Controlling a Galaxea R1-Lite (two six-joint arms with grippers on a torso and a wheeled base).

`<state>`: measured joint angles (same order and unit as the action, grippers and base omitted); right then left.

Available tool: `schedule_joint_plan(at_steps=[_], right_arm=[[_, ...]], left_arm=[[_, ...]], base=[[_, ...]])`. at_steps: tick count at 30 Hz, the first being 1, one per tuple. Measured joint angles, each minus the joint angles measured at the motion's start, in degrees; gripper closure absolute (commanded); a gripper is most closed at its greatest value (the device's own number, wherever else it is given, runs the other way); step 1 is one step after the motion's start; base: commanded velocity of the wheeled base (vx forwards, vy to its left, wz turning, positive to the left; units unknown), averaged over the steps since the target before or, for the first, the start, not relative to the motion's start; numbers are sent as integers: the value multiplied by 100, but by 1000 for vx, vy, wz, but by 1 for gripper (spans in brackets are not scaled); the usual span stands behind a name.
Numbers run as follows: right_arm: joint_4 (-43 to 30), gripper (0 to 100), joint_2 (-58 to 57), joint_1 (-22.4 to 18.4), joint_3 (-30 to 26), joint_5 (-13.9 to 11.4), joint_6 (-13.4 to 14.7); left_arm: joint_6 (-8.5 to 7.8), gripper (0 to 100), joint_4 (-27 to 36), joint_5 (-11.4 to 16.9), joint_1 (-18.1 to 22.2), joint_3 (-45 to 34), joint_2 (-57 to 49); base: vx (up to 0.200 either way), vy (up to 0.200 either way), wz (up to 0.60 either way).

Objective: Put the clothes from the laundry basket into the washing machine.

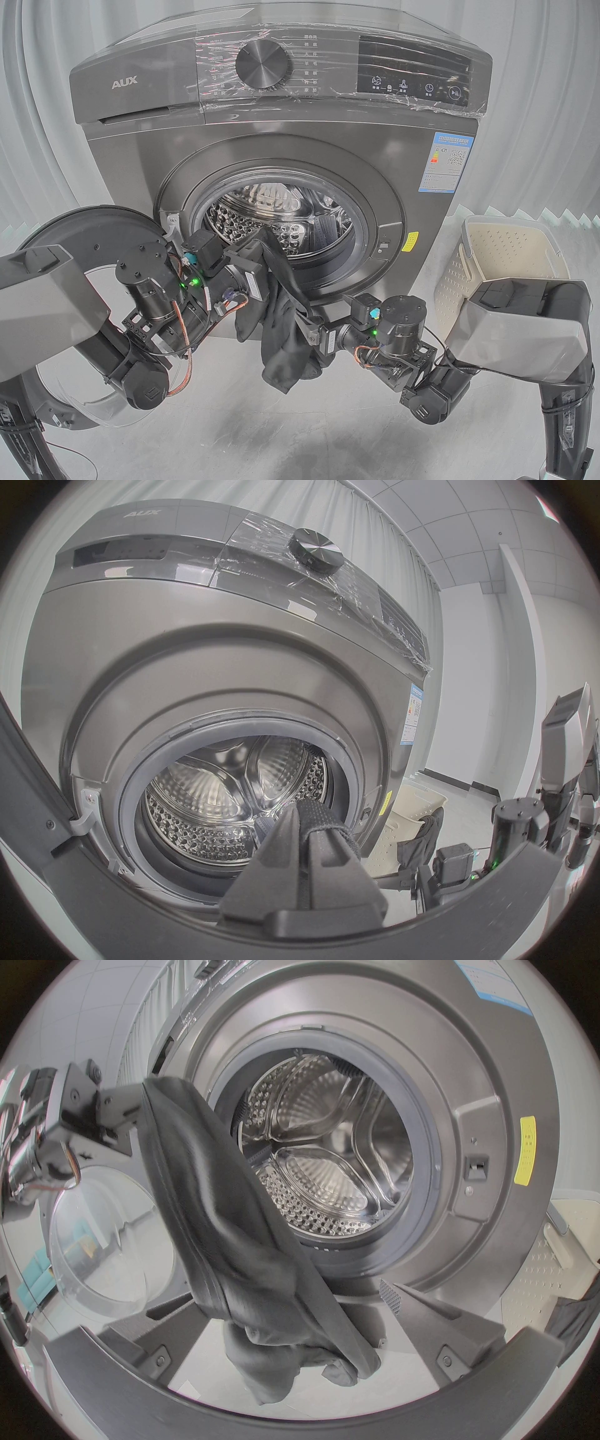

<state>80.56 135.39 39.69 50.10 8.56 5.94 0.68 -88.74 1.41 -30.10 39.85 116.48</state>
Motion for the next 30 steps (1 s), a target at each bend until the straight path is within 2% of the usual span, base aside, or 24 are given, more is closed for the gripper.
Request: schedule_joint_plan(at_steps=[11, 16, 19, 22, 26, 30], right_arm=[[38, 0, 301, 10, 149, -76, 13], [82, 0, 395, 60, 149, -290, 27], [145, 0, 441, 77, 116, -618, 24], [199, 0, 494, 85, 94, -824, 24], [394, 0, 557, 127, 78, -948, 33], [432, 0, 535, 129, 66, -959, 79]], left_arm=[[-4, 100, 0, -13, -33, -9, -44], [-11, 100, 2, -18, -40, -22, -46], [-9, 100, 2, -16, -30, -27, -50], [-9, 100, 2, -18, -16, -28, -52], [-11, 100, 0, -20, -5, -41, -52], [-17, 100, 0, -18, -2, -52, -52]], base=[[0, 0, 0], [0, 0, 0], [0, 0, 0], [0, 0, 0], [0, 0, 0], [0, 0, 0]])
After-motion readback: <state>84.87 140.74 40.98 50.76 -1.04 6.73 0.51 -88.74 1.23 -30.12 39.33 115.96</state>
